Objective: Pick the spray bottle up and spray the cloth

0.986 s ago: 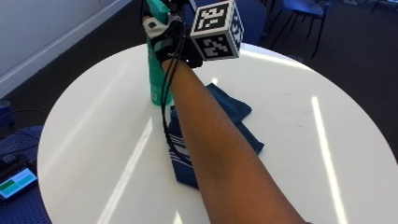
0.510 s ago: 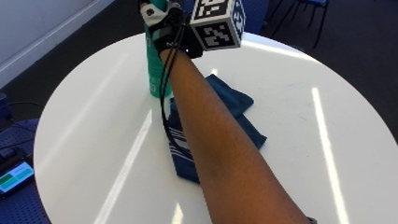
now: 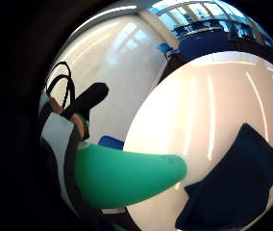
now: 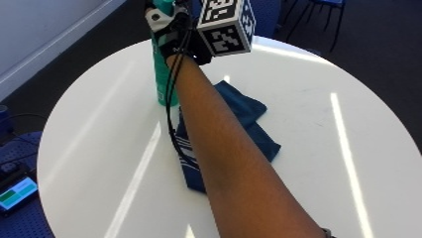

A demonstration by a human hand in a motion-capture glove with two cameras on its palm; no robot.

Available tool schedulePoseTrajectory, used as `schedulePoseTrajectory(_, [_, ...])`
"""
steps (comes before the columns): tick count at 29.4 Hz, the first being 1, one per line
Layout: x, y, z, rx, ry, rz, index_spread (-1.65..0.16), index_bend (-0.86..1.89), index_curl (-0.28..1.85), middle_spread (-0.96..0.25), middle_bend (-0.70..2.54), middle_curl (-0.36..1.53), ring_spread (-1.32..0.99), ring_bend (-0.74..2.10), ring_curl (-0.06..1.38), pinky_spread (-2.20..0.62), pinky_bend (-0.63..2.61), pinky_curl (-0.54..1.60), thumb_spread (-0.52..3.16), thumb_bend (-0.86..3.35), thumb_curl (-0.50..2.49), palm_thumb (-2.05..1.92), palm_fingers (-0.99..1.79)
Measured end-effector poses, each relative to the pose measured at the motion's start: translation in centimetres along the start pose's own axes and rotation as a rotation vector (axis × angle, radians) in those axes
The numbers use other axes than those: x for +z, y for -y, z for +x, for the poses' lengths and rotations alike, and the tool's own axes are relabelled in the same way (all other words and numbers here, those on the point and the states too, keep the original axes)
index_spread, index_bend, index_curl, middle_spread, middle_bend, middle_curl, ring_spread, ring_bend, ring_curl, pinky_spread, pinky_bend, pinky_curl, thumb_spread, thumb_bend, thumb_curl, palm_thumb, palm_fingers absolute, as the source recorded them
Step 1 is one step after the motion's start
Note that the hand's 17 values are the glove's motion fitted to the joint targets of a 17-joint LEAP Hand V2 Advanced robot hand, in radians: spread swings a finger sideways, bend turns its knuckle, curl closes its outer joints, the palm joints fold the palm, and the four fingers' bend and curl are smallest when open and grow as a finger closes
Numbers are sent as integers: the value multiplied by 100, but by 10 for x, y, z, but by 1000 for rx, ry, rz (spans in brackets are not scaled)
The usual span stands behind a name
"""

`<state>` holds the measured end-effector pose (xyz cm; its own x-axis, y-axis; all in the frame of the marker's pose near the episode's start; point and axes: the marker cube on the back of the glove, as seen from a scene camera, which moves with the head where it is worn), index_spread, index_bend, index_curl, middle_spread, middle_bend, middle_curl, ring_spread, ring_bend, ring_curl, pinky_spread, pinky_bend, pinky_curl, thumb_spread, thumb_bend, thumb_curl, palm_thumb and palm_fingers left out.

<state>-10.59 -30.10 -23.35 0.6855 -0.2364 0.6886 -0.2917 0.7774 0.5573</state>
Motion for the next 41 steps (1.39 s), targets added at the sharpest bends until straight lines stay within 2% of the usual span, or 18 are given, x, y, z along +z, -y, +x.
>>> schedulePoseTrajectory(11, [7,-4,5,8,48,-55,-29,27,57,-18,43,49,-19,57,45,-22,46,40,57,-3,86,89,130])
schedulePoseTrajectory(16, [10,-11,13,44,29,-104,-29,31,58,-18,46,50,-19,50,43,-14,31,36,60,-2,85,90,114])
schedulePoseTrajectory(22, [17,-20,26,82,-7,-169,-30,20,56,-17,42,49,-18,46,42,-1,17,33,65,-4,81,89,98])
schedulePoseTrajectory(32, [22,-39,37,98,-35,-215,-32,15,50,-14,29,44,-16,37,39,8,17,31,82,-3,73,84,85])
schedulePoseTrajectory(41, [24,-74,21,0,20,-309,-36,11,41,-13,16,39,-13,32,37,9,23,33,95,-3,66,77,65])
